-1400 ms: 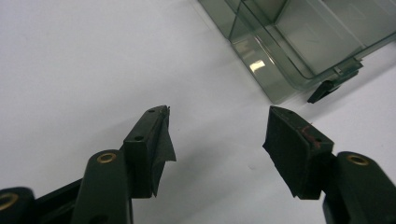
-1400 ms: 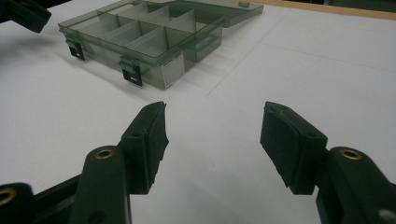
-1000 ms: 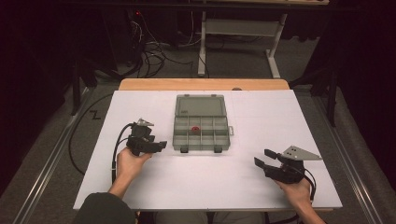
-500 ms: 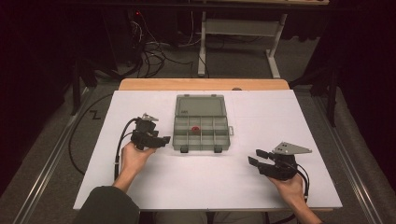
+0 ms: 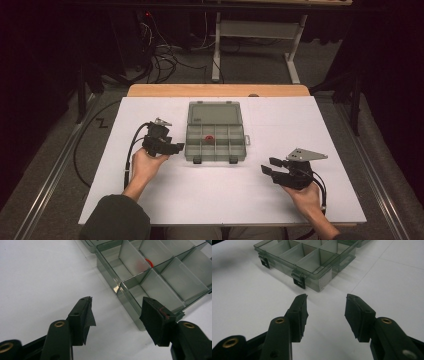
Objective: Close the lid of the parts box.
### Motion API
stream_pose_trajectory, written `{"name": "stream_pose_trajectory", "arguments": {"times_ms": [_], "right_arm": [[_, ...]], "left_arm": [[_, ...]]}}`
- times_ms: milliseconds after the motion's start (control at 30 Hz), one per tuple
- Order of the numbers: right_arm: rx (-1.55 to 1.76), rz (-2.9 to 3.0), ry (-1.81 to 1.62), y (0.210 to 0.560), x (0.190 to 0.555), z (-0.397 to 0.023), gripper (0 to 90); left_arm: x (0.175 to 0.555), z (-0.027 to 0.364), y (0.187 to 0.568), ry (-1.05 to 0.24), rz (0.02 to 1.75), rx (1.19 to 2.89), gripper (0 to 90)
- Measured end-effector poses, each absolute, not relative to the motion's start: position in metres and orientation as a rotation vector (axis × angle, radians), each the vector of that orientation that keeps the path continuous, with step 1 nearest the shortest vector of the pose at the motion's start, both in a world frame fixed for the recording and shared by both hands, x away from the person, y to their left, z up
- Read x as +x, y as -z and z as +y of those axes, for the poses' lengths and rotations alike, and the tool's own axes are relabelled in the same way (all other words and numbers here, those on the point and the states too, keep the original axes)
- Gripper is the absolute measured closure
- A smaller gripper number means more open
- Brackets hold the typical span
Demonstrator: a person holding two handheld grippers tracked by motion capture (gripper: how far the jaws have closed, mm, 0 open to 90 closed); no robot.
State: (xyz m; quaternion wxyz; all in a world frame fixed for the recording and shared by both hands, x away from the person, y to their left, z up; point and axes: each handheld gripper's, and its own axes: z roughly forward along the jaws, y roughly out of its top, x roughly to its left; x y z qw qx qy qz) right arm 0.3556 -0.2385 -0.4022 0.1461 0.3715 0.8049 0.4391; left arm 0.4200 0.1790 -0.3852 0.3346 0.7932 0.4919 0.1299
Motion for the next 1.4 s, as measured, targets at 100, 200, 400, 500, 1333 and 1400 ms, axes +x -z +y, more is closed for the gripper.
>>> {"name": "stream_pose_trajectory", "arguments": {"times_ms": [100, 200, 400, 500, 1333, 1400], "right_arm": [[1.067, 2.321, -1.266, 0.401, 0.358, -0.236, 54.3], [1.072, 2.325, -1.267, 0.401, 0.361, -0.233, 54.3], [1.106, 2.357, -1.243, 0.4, 0.367, -0.227, 57.2], [1.112, 2.371, -1.226, 0.4, 0.369, -0.224, 58.3], [1.124, 2.427, -1.164, 0.393, 0.389, -0.204, 58.6], [1.125, 2.429, -1.154, 0.392, 0.391, -0.203, 59.3]], "left_arm": [[0.422, 0.178, 0.384, -0.345, 1.284, 2.074, 42.2], [0.423, 0.177, 0.382, -0.349, 1.28, 2.073, 42.1], [0.425, 0.175, 0.383, -0.36, 1.279, 2.085, 42.1], [0.426, 0.176, 0.383, -0.352, 1.28, 2.074, 41.9], [0.446, 0.163, 0.369, -0.326, 1.276, 2.076, 43.4], [0.448, 0.163, 0.369, -0.323, 1.274, 2.072, 43.4]]}}
